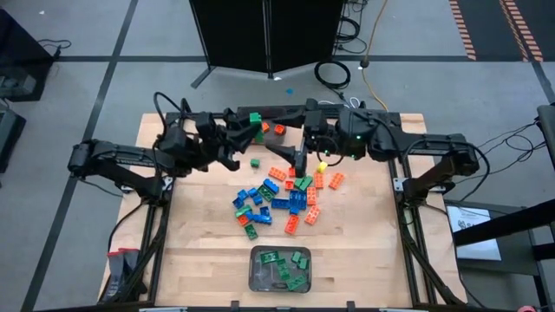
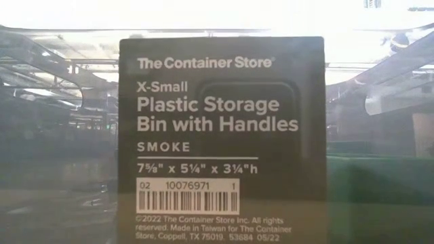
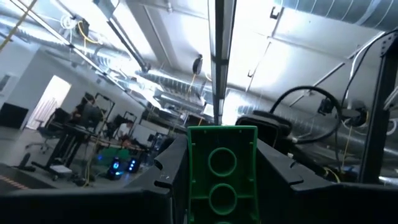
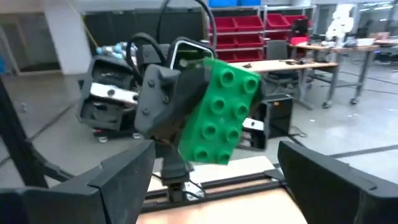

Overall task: Sort blocks
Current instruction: Put the green game piece into the bottom black bin

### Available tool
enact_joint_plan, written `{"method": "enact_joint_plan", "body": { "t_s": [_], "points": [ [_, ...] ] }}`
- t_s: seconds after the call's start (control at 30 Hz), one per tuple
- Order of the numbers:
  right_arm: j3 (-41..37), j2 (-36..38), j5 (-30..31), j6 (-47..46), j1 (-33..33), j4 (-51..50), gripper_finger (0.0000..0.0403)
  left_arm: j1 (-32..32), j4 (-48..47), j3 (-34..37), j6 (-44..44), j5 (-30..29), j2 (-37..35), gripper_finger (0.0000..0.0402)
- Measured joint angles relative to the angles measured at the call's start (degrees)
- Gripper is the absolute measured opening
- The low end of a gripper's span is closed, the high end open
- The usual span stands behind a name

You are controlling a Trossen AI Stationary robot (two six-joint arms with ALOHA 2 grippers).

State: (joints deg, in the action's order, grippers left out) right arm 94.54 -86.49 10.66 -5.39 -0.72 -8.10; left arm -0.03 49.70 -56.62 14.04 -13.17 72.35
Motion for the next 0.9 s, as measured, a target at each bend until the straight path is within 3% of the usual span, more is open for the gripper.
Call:
{"method": "enact_joint_plan", "body": {
  "t_s": [0.7,0.9],
  "points": [
    [0.07,-2.44,-4.9,-2.99,2.62,3.14,0.0335,0.0,5.12,0.0,-1.05,1.06,2.91,0.0123],
    [0.07,-2.63,-5.08,-2.97,3.31,3.15,0.0308,0.0,5.32,0.0,-1.08,1.38,2.91,0.0123]
  ]
}}
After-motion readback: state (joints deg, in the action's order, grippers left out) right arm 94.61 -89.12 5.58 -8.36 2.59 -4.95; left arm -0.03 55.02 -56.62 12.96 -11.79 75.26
